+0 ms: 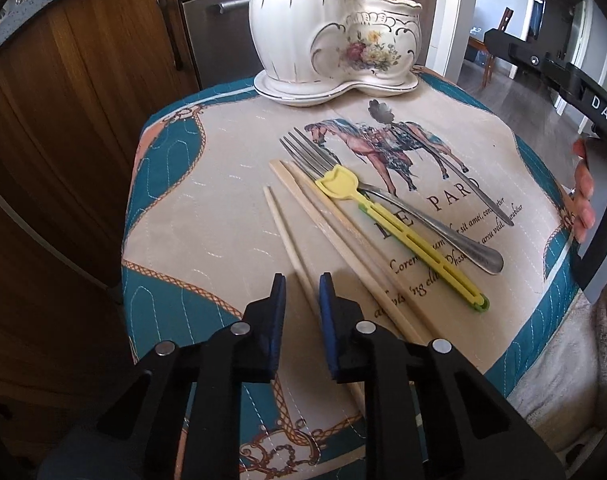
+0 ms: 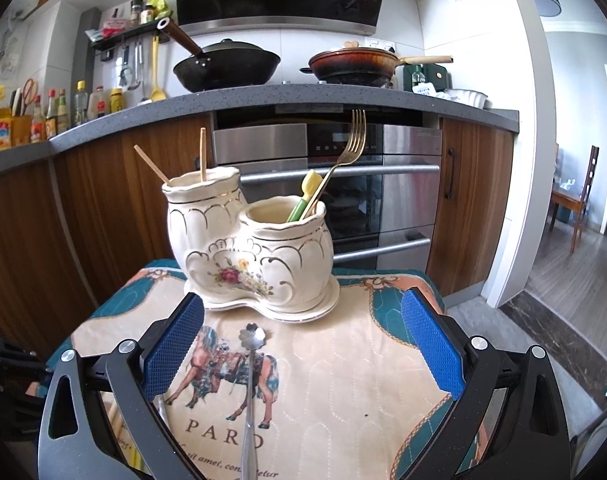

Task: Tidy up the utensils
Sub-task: 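Lower the left gripper onto a wooden chopstick on the mat and close on it, then grasp the yellow plastic spoon with the right gripper while the left gripper holds the chopstick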

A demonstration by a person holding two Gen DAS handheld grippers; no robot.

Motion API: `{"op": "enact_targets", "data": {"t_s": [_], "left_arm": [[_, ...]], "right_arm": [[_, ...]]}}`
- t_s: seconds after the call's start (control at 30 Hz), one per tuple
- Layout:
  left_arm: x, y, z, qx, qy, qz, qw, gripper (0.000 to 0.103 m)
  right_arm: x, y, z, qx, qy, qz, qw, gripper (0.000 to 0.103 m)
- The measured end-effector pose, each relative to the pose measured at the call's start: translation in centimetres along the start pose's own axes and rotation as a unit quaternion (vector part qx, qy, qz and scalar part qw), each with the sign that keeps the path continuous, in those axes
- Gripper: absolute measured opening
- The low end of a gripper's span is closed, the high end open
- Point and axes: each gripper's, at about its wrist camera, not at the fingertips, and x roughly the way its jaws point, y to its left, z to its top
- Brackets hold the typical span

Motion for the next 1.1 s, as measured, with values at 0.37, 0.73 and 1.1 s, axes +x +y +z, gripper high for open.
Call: {"op": "enact_targets", "data": {"t_s": [0.37, 0.73, 1.1], "left_arm": [[0.1, 0.5, 0.3, -0.023, 0.001, -0.004, 0.9997, 0.005], [-1.6, 4.0, 2.2, -0.094, -0.105, -0.001, 0.99, 0.004], [-3.8, 3.6, 3.2, -0.096, -0.246, -0.032, 0.9639, 0.004]], "right_arm": [[0.2, -0.3, 0.0, 0.005, 0.015, 0.005, 1.0, 0.098], [2.6, 1.9, -1.5, -0.028, 0.11, 0.051, 0.992, 0.096], [3.5, 6.3, -3.6, -0.092, 0.179, 0.125, 0.971, 0.062]]}}
